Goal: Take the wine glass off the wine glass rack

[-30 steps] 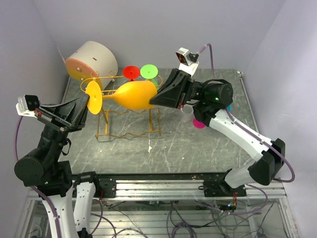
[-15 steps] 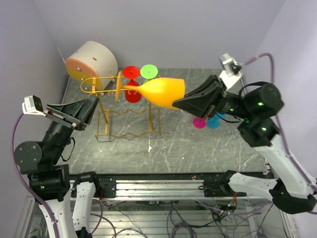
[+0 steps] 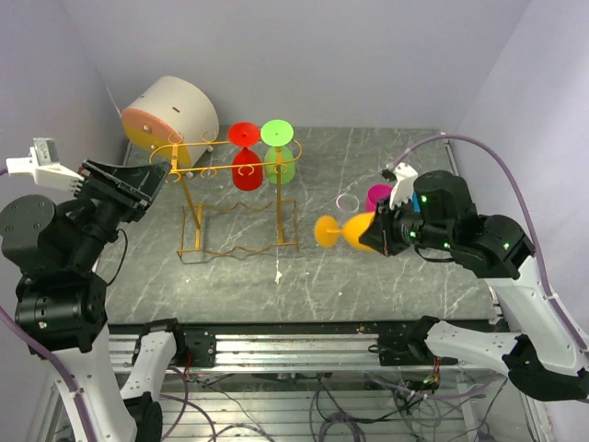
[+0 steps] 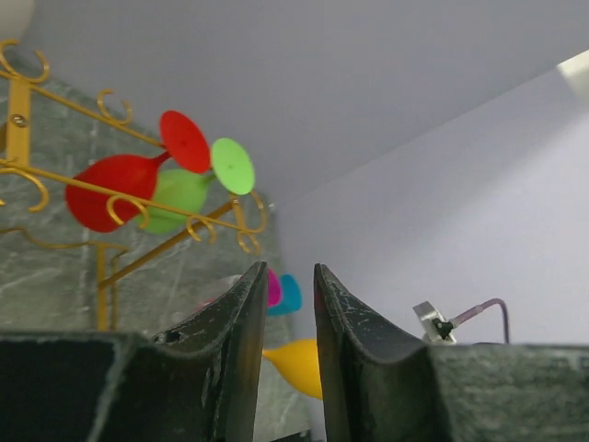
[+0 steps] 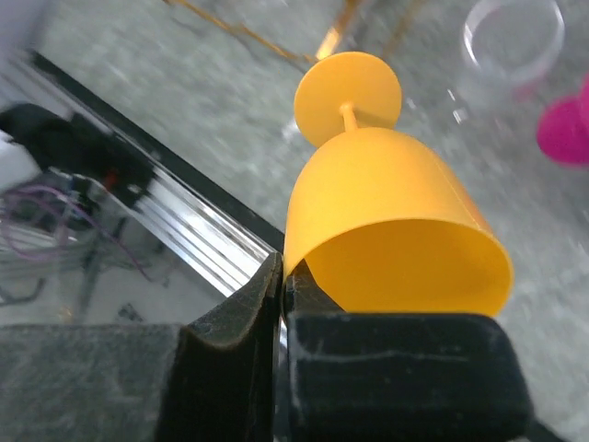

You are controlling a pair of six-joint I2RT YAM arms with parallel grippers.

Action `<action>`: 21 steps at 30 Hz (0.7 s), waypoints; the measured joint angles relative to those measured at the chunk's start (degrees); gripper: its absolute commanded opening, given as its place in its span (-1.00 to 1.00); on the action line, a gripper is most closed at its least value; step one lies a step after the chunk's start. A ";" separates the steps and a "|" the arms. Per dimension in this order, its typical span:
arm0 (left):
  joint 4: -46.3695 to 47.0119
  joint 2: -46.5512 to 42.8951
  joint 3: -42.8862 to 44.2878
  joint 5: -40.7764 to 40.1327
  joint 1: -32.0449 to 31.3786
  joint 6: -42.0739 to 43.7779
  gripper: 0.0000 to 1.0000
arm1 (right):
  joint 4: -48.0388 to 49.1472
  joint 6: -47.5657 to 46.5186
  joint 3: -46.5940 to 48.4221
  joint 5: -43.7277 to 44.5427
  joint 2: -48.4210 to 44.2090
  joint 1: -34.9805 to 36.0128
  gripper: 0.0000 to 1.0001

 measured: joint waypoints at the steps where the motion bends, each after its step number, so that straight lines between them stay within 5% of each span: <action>1: -1.27 0.70 0.66 -0.24 0.00 1.70 -0.28 | -3.06 0.07 -0.59 1.53 0.00 0.02 -1.00; 7: -6.10 5.97 1.29 0.79 0.00 8.94 -0.53 | -12.11 0.50 -2.47 7.74 -0.48 0.02 -1.00; 14: -14.05 13.51 5.79 -1.03 0.00 16.33 -0.49 | -13.22 0.48 -9.25 11.13 2.49 0.02 -1.00; 21: -16.52 11.96 5.92 -2.82 0.00 19.17 -0.48 | -10.10 0.15 -12.94 10.86 5.90 0.22 -1.00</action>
